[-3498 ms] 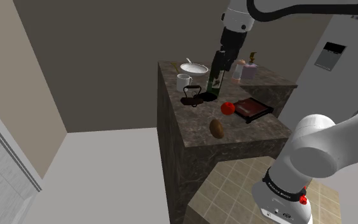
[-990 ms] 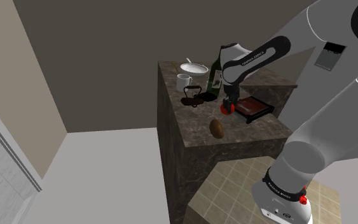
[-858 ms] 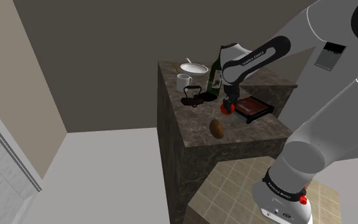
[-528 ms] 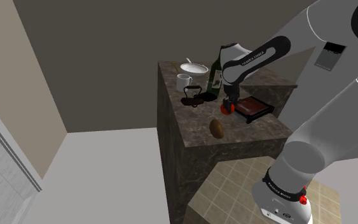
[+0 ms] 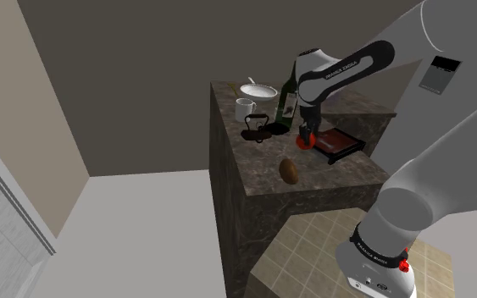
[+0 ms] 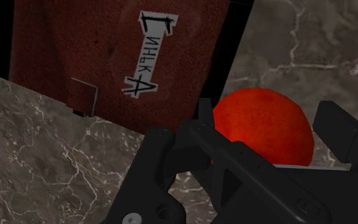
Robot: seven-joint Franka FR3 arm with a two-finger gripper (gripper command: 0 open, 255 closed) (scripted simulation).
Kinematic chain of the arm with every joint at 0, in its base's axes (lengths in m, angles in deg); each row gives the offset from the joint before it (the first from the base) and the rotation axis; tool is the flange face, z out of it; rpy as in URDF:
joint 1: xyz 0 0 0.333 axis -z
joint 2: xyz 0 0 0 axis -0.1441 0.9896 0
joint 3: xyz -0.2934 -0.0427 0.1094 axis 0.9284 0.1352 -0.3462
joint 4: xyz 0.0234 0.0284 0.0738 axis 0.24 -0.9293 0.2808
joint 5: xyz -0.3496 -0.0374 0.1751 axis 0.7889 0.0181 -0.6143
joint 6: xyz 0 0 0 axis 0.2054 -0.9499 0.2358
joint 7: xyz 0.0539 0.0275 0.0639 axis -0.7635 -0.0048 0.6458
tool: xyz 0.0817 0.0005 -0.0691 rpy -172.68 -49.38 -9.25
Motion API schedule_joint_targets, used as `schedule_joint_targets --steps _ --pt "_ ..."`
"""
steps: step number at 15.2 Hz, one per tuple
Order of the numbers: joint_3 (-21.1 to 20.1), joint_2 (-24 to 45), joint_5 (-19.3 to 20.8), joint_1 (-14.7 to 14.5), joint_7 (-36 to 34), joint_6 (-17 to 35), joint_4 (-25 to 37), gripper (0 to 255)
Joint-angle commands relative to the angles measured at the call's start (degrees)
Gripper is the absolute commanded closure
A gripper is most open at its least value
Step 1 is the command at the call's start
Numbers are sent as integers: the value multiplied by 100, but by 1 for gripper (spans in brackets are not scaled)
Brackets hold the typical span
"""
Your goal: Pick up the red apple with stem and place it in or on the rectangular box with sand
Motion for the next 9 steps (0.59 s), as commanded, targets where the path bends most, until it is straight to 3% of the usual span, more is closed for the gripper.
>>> schedule_joint_targets --steps 1,9 --pt "-16 -89 -18 -5 35 -158 68 255" --pt "-85 -406 -98 -29 187 -815 423 255"
